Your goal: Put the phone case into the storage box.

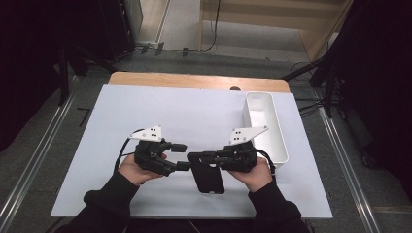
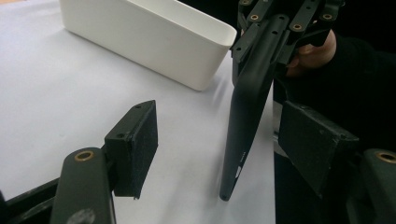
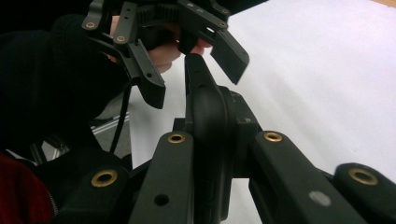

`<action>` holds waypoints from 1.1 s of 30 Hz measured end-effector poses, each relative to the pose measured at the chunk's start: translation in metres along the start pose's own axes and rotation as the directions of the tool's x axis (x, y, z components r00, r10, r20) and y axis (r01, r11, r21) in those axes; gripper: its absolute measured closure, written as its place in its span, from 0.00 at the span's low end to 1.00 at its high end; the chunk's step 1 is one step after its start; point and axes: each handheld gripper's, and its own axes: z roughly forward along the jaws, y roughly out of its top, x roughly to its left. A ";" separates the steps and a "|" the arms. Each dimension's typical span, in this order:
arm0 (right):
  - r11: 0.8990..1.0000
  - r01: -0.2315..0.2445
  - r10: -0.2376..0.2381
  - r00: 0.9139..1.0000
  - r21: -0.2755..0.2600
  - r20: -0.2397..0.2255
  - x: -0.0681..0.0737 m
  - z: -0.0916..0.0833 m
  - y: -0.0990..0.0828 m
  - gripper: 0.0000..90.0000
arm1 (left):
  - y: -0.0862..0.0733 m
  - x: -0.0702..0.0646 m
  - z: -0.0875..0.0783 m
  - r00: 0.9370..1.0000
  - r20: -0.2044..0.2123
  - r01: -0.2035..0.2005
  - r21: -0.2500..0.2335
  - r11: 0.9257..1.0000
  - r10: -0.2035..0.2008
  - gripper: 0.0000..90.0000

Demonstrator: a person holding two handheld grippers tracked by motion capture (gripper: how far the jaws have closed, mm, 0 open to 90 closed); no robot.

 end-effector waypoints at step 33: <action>1.000 -0.019 0.020 0.997 0.015 -0.072 0.000 0.011 -0.002 0.89 | 0.000 -0.001 0.004 0.996 0.089 0.025 0.080 0.996 -0.032 0.84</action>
